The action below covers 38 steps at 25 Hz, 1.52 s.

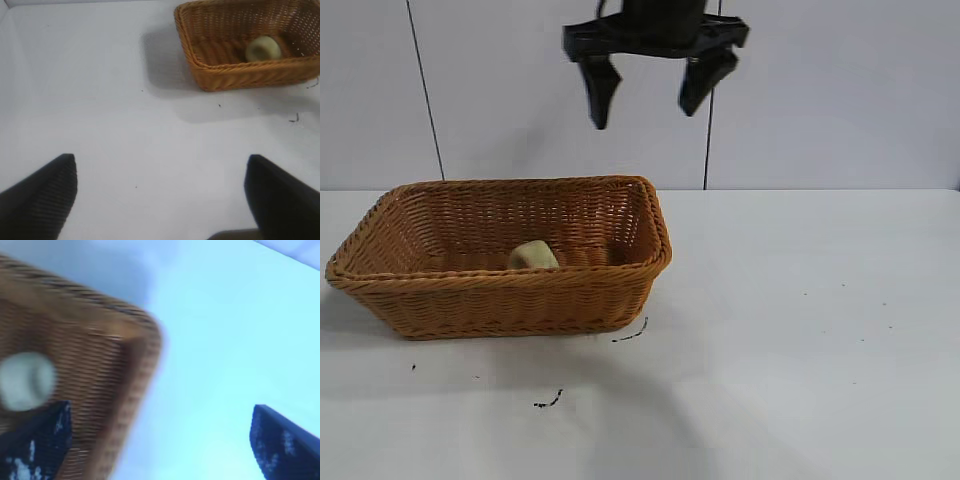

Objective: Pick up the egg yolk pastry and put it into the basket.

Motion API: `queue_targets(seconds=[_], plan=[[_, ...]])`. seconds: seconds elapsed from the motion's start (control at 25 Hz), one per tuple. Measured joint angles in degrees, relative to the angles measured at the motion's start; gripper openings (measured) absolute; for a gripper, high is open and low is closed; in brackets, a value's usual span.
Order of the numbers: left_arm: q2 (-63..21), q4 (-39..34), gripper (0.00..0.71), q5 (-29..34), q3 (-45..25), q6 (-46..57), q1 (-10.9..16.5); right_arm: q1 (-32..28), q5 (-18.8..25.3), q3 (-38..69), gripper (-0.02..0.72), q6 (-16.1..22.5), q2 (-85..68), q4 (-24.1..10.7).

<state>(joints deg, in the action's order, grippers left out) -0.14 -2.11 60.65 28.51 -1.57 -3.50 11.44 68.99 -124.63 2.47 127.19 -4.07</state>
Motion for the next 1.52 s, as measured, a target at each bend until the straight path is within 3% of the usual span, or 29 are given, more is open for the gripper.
queue_targets(seconds=[0.28, 0.4, 0.56, 0.8, 1.32, 1.4, 1.52], plan=[[0.0, 0.0, 0.693, 0.0, 0.0, 0.0, 0.0, -9.1, 0.2, 0.0, 0.695, -0.3, 0.0, 2.3], [0.0, 0.0, 0.693, 0.0, 0.0, 0.0, 0.0, -10.2, 0.2, 0.6, 0.695, -0.2, -0.9, 4.6], [0.0, 0.0, 0.693, 0.0, 0.0, 0.0, 0.0, -10.3, 0.2, 5.5, 0.695, -0.3, -6.0, 5.0], [0.0, 0.0, 0.693, 0.0, 0.0, 0.0, 0.0, -10.3, 0.1, 23.4, 0.695, -0.4, -21.0, 5.0], [0.0, 0.0, 0.693, 0.0, 0.0, 0.0, 0.0, -10.3, 0.4, 65.1, 0.695, -0.4, -68.7, 5.8], [0.0, 0.0, 0.693, 0.0, 0.0, 0.0, 0.0, -10.3, -0.3, 71.0, 0.695, -0.4, -76.4, 6.0], [0.0, 0.0, 0.693, 0.0, 0.0, 0.0, 0.0, -10.3, -4.9, 79.3, 0.695, -0.4, -87.0, 6.1]])
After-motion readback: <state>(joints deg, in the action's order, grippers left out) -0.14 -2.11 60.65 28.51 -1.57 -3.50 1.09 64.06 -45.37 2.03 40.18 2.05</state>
